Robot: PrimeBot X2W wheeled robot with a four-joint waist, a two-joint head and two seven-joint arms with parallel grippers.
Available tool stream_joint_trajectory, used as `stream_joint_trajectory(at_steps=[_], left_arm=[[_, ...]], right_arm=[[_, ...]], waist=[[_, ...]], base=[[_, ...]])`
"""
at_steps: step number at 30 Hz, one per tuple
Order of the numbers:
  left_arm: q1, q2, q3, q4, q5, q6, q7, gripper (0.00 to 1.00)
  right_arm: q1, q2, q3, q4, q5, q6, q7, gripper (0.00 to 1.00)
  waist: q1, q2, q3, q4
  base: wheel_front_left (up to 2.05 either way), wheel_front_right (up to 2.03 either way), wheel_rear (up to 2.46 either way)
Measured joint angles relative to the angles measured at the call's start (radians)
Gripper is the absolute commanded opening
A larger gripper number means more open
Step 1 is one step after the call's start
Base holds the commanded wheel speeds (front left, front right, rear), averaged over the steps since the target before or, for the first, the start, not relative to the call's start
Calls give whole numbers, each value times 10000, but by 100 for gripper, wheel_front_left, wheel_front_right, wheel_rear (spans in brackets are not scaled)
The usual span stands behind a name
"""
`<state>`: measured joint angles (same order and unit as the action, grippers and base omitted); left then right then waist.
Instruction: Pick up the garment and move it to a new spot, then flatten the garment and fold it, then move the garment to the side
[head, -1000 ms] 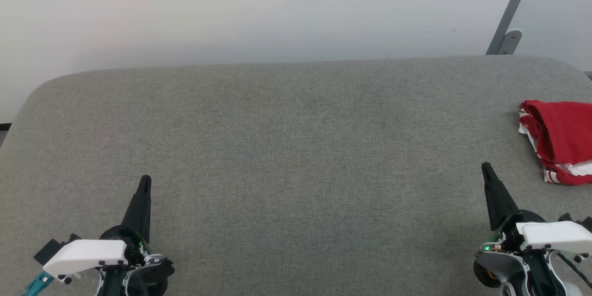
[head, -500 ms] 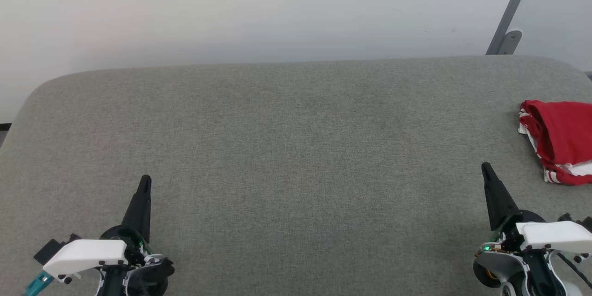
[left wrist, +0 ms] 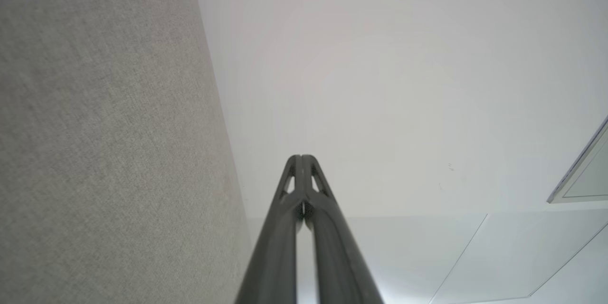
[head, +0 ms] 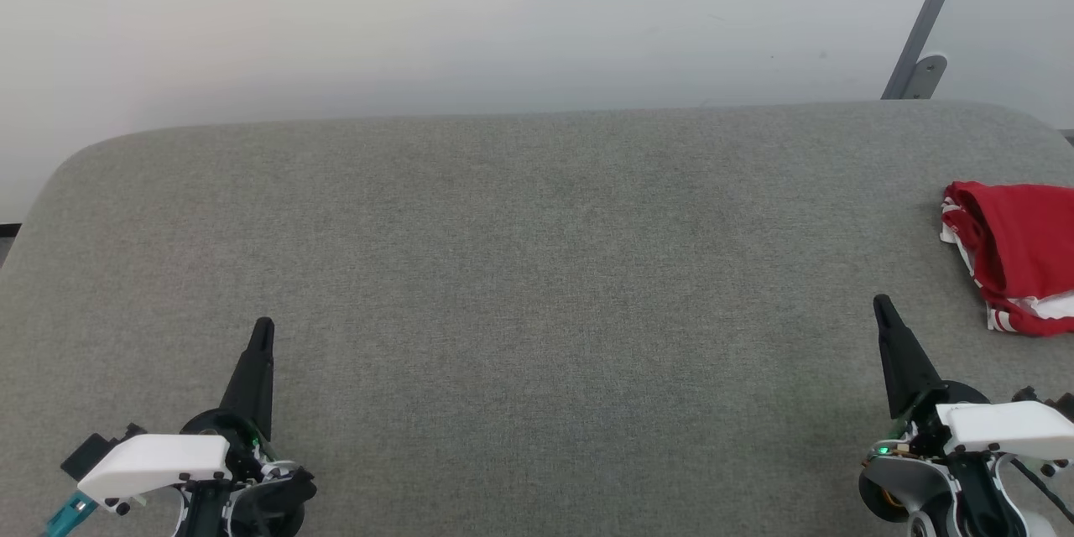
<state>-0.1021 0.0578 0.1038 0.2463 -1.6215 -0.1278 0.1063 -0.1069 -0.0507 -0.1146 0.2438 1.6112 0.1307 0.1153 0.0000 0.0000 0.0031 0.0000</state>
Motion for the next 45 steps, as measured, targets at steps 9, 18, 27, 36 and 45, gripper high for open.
stream_joint_trajectory(at_steps=[9,18,27,36,45], left_arm=[[-2,-6,13,0,19,0,8,0],[-3,-13,23,0,27,0,10,0],[-3,-19,33,0,29,0,38,0],[-4,-27,42,0,33,0,40,0],[-5,-35,50,0,44,0,42,0]], right_arm=[[0,0,-4,0,0,0,-2,0],[0,0,-2,0,0,0,0,0],[0,0,0,0,0,0,0,0],[0,0,-6,0,0,0,0,0],[0,0,-4,0,0,0,0,0]], waist=[[0,0,0,0],[0,0,0,0],[0,0,0,0],[0,0,0,0],[0,0,0,0]], base=[[0,0,0],[0,0,0],[0,0,0],[0,0,0],[0,0,0]])
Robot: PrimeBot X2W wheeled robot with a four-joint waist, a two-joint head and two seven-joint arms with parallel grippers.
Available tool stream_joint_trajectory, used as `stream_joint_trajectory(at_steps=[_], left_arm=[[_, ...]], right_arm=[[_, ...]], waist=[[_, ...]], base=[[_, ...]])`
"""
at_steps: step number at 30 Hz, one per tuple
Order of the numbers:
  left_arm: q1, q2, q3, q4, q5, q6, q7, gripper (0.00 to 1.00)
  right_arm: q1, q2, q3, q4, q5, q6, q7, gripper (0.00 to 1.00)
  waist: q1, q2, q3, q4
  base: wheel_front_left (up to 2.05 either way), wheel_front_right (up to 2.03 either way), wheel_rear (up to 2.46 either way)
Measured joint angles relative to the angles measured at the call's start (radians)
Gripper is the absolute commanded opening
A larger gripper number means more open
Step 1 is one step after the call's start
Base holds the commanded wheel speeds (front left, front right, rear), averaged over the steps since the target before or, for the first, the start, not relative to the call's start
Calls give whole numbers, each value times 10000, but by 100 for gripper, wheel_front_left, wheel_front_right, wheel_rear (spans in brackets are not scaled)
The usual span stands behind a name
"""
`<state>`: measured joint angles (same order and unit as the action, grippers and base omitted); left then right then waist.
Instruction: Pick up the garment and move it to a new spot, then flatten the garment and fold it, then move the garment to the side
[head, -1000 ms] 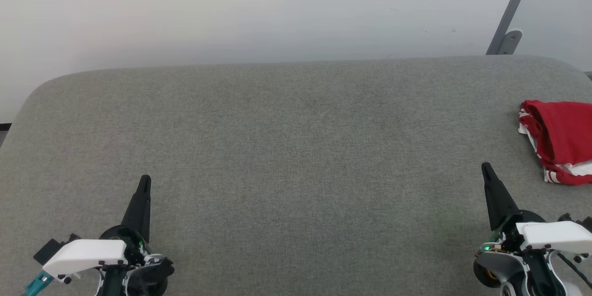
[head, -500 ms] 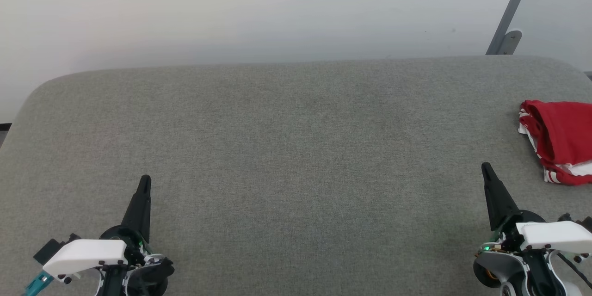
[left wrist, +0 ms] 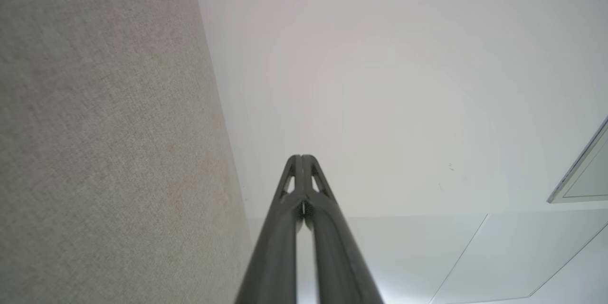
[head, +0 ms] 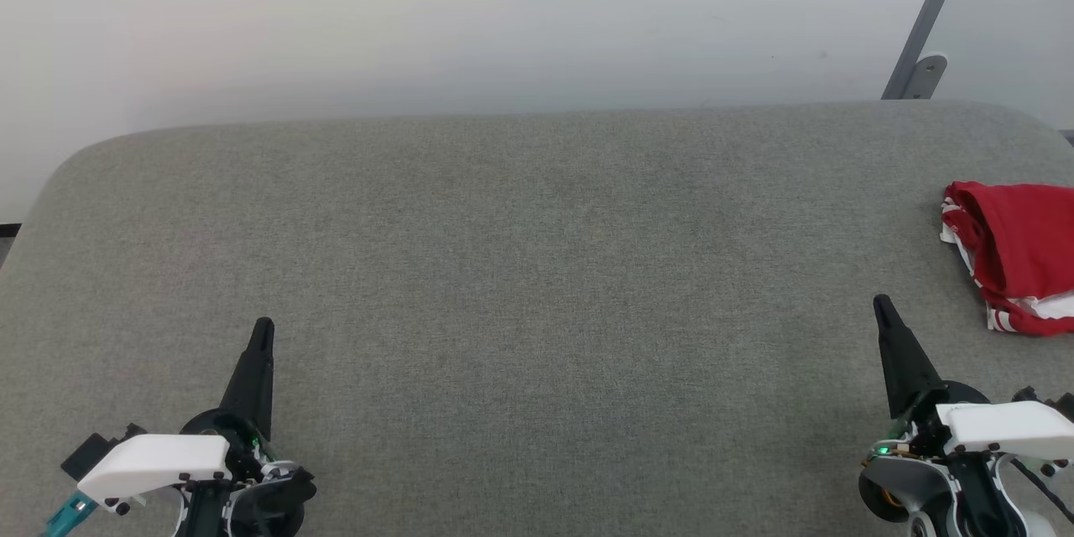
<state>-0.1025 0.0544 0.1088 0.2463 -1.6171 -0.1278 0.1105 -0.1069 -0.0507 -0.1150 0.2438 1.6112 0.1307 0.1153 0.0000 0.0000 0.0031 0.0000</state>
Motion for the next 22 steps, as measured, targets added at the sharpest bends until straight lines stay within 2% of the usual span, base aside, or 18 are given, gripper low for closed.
stream_joint_trajectory(at_steps=[22], left_arm=[[0,-8,13,0,2,0,10,0]], right_arm=[[-1,2,2,0,0,0,0,0]], waist=[[0,0,0,0]], base=[[0,0,0]])
